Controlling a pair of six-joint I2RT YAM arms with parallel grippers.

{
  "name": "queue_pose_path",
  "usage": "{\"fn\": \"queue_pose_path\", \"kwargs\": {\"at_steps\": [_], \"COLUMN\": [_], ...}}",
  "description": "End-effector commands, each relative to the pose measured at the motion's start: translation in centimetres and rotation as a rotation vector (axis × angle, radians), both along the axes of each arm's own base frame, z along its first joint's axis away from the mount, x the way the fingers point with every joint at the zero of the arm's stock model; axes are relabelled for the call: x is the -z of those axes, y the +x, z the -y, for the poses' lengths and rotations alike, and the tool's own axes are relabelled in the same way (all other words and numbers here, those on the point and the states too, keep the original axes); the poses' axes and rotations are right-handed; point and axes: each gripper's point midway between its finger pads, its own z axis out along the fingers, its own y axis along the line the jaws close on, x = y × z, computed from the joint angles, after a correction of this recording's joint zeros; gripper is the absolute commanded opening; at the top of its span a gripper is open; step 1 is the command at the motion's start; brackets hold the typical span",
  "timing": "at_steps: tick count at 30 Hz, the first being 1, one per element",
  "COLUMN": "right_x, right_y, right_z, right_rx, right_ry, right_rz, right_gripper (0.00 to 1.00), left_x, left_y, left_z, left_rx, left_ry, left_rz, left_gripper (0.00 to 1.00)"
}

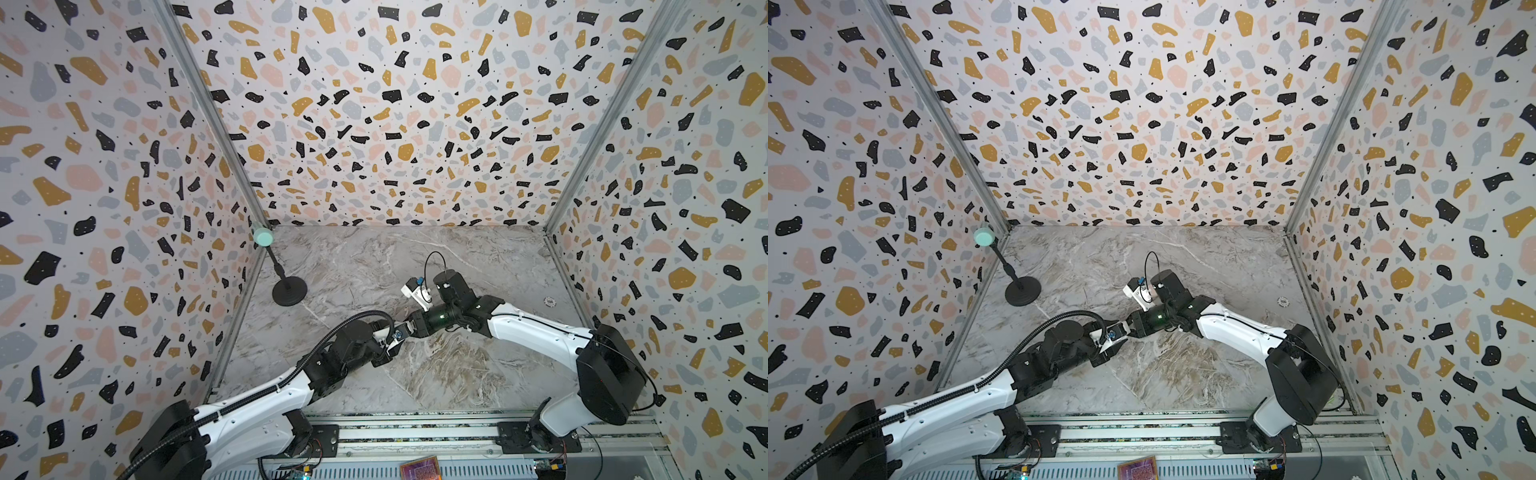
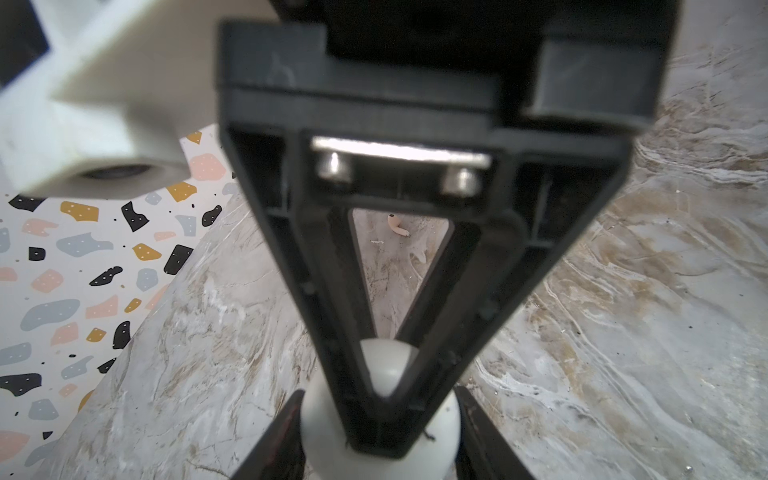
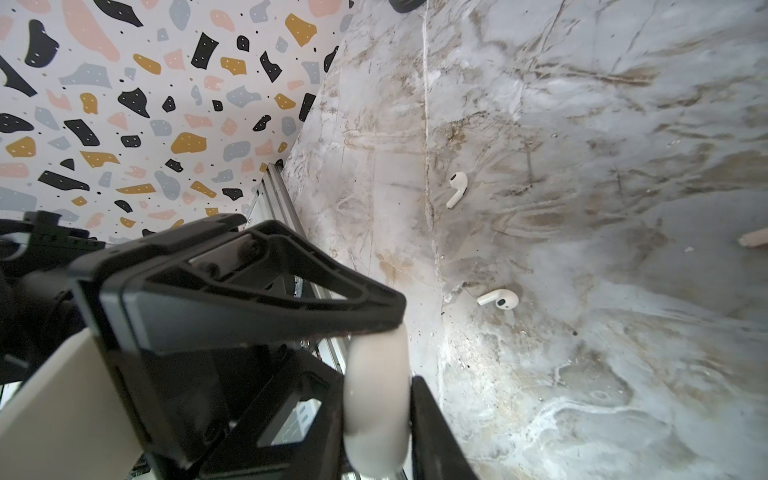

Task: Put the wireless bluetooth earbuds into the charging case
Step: 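Close the right gripper on the white case held by the left gripper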

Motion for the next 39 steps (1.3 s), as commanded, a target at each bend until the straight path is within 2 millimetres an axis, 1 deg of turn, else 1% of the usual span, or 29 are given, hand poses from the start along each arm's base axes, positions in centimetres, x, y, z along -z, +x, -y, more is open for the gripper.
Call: {"fn": "queue_pose_path", "kwargs": {"at_steps": [1, 6, 7, 11, 12, 14, 15, 16, 18, 19, 20, 22, 25, 28, 29, 31, 33, 34, 36, 39], "right_x": [-1.8, -1.7, -1.7, -1.7, -1.7, -1.9, -2.0, -2.1, -2.5, -2.7, -2.9, -3.4, -4.4, -5.9, -6.3, -7.3, -8.3, -8.8, -10.0, -11.6], "right_y": [-0.4, -0.4, -0.4, -0.4, -0.4, -0.3, -0.3, -0.2, 0.0, 0.1, 0.2, 0.6, 1.7, 2.3, 2.5, 2.4, 1.8, 1.4, 0.4, -1.4], "right_z": [-1.0, -1.0, -1.0, -1.0, -1.0, -1.1, -1.1, -1.0, -1.0, -0.9, -0.8, -0.4, 0.6, 2.0, 2.4, 3.1, 3.4, 3.5, 3.6, 3.8], "right_rx": [-0.044, -0.043, -0.041, -0.041, -0.041, -0.038, -0.039, -0.037, -0.032, -0.029, -0.027, -0.019, 0.006, 0.002, 0.002, -0.007, -0.031, -0.049, -0.084, -0.149], "right_ry": [0.053, 0.05, 0.05, 0.051, 0.051, 0.053, 0.054, 0.051, 0.051, 0.052, 0.057, 0.055, 0.061, 0.075, 0.076, 0.082, 0.1, 0.115, 0.161, 0.221], "right_rz": [0.019, 0.021, 0.022, 0.023, 0.022, 0.03, 0.032, 0.035, 0.046, 0.051, 0.057, 0.072, 0.101, 0.143, 0.16, 0.191, 0.226, 0.239, 0.271, 0.33], "right_gripper": [0.28, 0.29, 0.28, 0.18, 0.14, 0.05, 0.0, 0.0, 0.0, 0.0, 0.0, 0.0, 0.0, 0.0, 0.0, 0.0, 0.0, 0.0, 0.0, 0.0], "left_x": [-1.0, -1.4, -1.5, -1.6, -1.7, -1.9, -2.2, -2.4, -2.7, -3.0, -3.2, -3.9, -5.5, -8.1, -8.9, -11.0, -12.9, -13.4, -13.8, -13.9], "left_y": [0.5, 0.8, 0.9, 1.0, 1.0, 1.0, 1.0, 0.9, 0.5, 0.2, 0.1, -0.6, -1.4, -2.1, -2.2, -1.6, -1.0, -1.2, -2.7, -4.3], "left_z": [0.3, 0.3, 0.3, 0.3, 0.3, 0.4, 0.4, 0.6, 0.9, 1.0, 1.1, 1.3, 1.6, 1.5, 1.4, 0.6, -0.8, -1.1, -0.9, -0.9], "left_rx": [-0.01, -0.024, -0.028, -0.037, -0.041, -0.037, -0.039, -0.028, 0.003, 0.016, 0.025, 0.057, 0.086, 0.08, 0.063, -0.043, -0.161, -0.169, -0.108, -0.035], "left_ry": [-0.025, -0.034, -0.038, -0.043, -0.046, -0.055, -0.062, -0.066, -0.069, -0.078, -0.085, -0.101, -0.152, -0.236, -0.269, -0.378, -0.444, -0.446, -0.472, -0.549], "left_rz": [0.041, 0.048, 0.05, 0.05, 0.05, 0.051, 0.05, 0.049, 0.044, 0.042, 0.039, 0.027, -0.004, -0.053, -0.076, -0.154, -0.216, -0.244, -0.328, -0.473], "left_gripper": [0.0, 0.0, 0.0, 0.0, 0.05, 0.22, 0.28, 0.33, 0.49, 0.54, 0.66, 1.0, 1.0, 1.0, 1.0, 1.0, 1.0, 1.0, 1.0, 1.0]}}
